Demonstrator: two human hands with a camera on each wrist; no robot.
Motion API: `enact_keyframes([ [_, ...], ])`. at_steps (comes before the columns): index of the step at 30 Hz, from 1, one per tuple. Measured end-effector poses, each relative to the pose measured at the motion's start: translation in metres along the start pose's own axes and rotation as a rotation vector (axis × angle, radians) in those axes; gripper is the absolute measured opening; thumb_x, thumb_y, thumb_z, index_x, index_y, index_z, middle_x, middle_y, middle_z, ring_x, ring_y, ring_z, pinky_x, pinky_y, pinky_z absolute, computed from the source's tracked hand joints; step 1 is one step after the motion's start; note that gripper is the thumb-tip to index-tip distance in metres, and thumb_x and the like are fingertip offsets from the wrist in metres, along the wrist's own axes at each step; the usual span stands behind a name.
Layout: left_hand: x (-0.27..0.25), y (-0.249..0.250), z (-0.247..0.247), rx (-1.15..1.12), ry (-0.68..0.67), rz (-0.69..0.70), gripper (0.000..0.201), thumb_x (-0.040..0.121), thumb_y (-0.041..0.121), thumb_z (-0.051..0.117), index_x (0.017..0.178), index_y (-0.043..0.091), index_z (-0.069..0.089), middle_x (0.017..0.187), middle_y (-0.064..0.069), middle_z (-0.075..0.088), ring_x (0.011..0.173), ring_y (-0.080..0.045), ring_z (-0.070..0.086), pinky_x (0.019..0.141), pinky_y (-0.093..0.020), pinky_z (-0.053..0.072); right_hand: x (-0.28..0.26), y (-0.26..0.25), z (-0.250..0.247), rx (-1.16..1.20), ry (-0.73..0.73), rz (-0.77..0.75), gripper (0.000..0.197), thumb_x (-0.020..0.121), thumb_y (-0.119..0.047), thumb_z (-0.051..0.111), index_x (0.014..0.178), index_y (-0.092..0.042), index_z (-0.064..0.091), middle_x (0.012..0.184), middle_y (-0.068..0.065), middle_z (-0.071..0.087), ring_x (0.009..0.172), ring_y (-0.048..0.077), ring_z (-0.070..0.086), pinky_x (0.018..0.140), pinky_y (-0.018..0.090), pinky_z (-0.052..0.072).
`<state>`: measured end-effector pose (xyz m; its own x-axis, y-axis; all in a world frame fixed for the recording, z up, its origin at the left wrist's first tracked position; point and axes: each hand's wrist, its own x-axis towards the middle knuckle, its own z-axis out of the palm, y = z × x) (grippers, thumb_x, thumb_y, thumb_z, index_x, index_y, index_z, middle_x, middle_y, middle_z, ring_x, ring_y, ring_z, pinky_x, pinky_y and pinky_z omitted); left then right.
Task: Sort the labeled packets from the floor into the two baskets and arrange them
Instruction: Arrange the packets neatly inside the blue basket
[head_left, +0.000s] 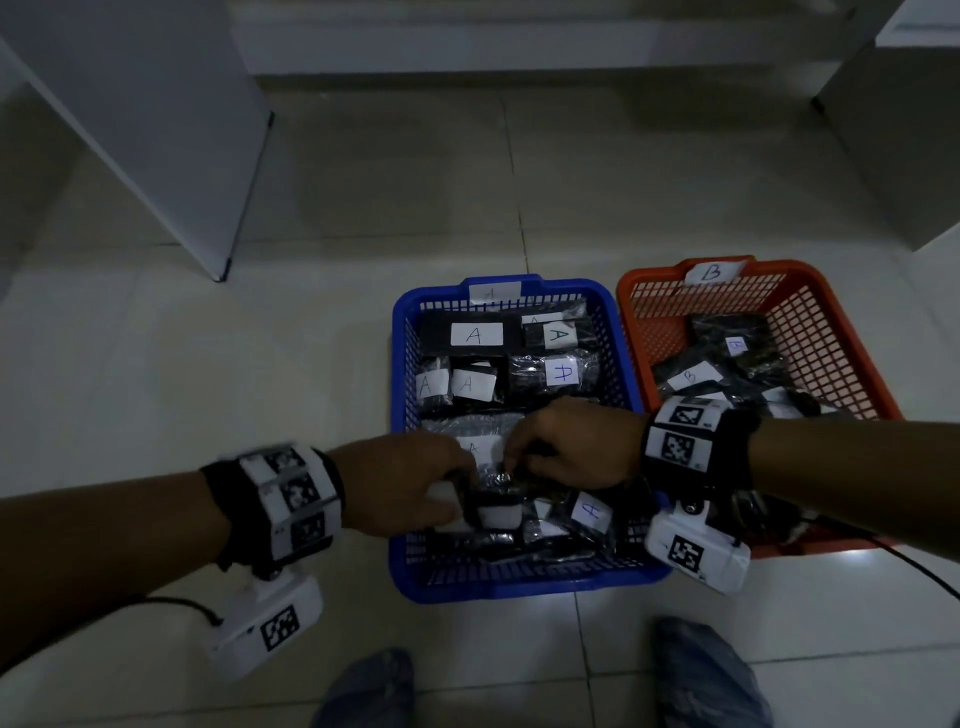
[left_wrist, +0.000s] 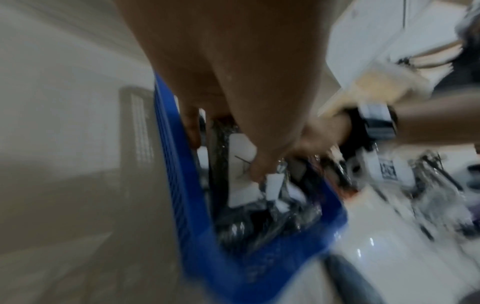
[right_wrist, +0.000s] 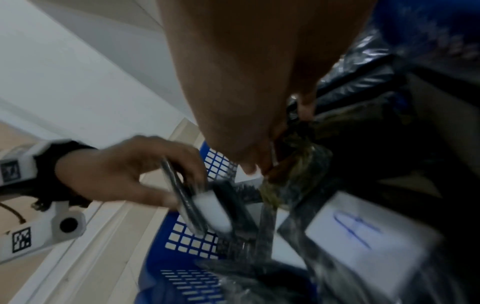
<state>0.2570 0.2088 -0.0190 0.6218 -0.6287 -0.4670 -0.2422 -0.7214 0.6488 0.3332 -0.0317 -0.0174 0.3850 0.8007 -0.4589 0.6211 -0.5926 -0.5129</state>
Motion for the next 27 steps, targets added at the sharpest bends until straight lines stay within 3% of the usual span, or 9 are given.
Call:
enact_keyframes([
  [4, 0.006, 0.007, -0.035, -0.101, 0.113, -0.011, 0.019, 0.094, 0.031, 0.065, 0.112, 0.026, 0.064, 0.106, 0.009, 0.066, 0.091, -0.004, 0.062, 0.079, -0.027, 0.055, -0.012, -0.001, 0.000, 0.560, 0.167, 0.069, 0.033, 0.104, -0.013, 0.043, 0.126, -0.020, 0.067, 0.125, -0.008, 0.067, 0.115, 0.002, 0.060, 0.104, 0.025, 0.047],
  [7, 0.010, 0.007, -0.045, -0.175, 0.165, -0.045, 0.021, 0.091, 0.028, 0.070, 0.112, 0.028, 0.066, 0.106, 0.014, 0.067, 0.090, 0.000, 0.062, 0.076, -0.018, 0.052, -0.016, 0.005, -0.007, 0.724, 0.261, 0.082, 0.026, 0.102, -0.016, 0.053, 0.123, -0.019, 0.069, 0.118, -0.003, 0.070, 0.112, 0.009, 0.064, 0.102, 0.029, 0.049],
  [10, 0.011, 0.009, -0.046, -0.272, 0.201, -0.064, 0.020, 0.091, 0.026, 0.071, 0.110, 0.023, 0.070, 0.101, 0.005, 0.070, 0.082, -0.009, 0.062, 0.070, -0.027, 0.053, -0.016, 0.014, -0.012, 0.817, 0.241, 0.087, 0.026, 0.096, -0.020, 0.066, 0.122, -0.020, 0.070, 0.110, 0.008, 0.074, 0.107, 0.022, 0.068, 0.101, 0.037, 0.053],
  [14, 0.005, 0.003, -0.045, -0.266, 0.266, -0.091, 0.018, 0.089, 0.026, 0.072, 0.108, 0.025, 0.070, 0.092, 0.005, 0.070, 0.067, 0.002, 0.057, 0.061, -0.016, 0.044, -0.011, 0.020, -0.008, 0.745, 0.253, 0.114, 0.026, 0.091, -0.020, 0.072, 0.116, -0.013, 0.070, 0.096, 0.010, 0.076, 0.097, 0.028, 0.071, 0.092, 0.038, 0.058],
  [17, -0.003, -0.015, -0.050, -0.220, 0.395, -0.193, 0.023, 0.086, 0.032, 0.076, 0.105, 0.032, 0.064, 0.101, 0.003, 0.068, 0.084, -0.009, 0.064, 0.074, -0.036, 0.055, -0.005, 0.025, -0.007, 0.542, 0.314, 0.190, 0.012, 0.093, -0.018, 0.068, 0.103, -0.011, 0.071, 0.085, 0.005, 0.075, 0.085, 0.026, 0.071, 0.084, 0.043, 0.058],
  [19, -0.005, -0.021, -0.053, -0.198, 0.463, -0.229, 0.028, 0.084, 0.030, 0.077, 0.106, 0.034, 0.060, 0.108, 0.006, 0.065, 0.092, -0.018, 0.065, 0.080, -0.040, 0.056, -0.006, 0.026, -0.006, 0.371, 0.336, 0.187, 0.016, 0.095, -0.019, 0.062, 0.105, -0.010, 0.071, 0.090, 0.003, 0.074, 0.083, 0.020, 0.069, 0.080, 0.039, 0.057],
  [21, -0.003, -0.018, -0.050, -0.207, 0.455, -0.214, 0.027, 0.083, 0.026, 0.078, 0.103, 0.033, 0.060, 0.105, 0.007, 0.065, 0.089, -0.015, 0.065, 0.076, -0.034, 0.057, -0.009, 0.024, -0.006, 0.247, 0.272, 0.152, 0.024, 0.097, -0.024, 0.058, 0.114, -0.012, 0.071, 0.098, 0.000, 0.073, 0.086, 0.013, 0.068, 0.079, 0.034, 0.057],
  [23, 0.003, -0.011, -0.041, -0.226, 0.388, -0.175, 0.032, 0.081, 0.022, 0.081, 0.105, 0.029, 0.061, 0.103, 0.008, 0.066, 0.083, -0.005, 0.064, 0.069, -0.024, 0.056, -0.012, 0.021, -0.007, 0.185, 0.133, 0.137, 0.029, 0.099, -0.027, 0.054, 0.118, -0.013, 0.071, 0.103, -0.002, 0.073, 0.087, 0.012, 0.068, 0.081, 0.033, 0.056],
  [27, 0.018, -0.009, -0.016, -0.079, 0.378, -0.116, 0.030, 0.082, 0.019, 0.079, 0.105, 0.023, 0.060, 0.101, 0.008, 0.060, 0.079, 0.002, 0.056, 0.066, -0.013, 0.047, -0.014, 0.020, -0.009, 0.117, 0.002, 0.165, 0.034, 0.102, -0.036, 0.048, 0.109, -0.016, 0.074, 0.101, -0.002, 0.074, 0.085, 0.013, 0.068, 0.083, 0.038, 0.056],
])
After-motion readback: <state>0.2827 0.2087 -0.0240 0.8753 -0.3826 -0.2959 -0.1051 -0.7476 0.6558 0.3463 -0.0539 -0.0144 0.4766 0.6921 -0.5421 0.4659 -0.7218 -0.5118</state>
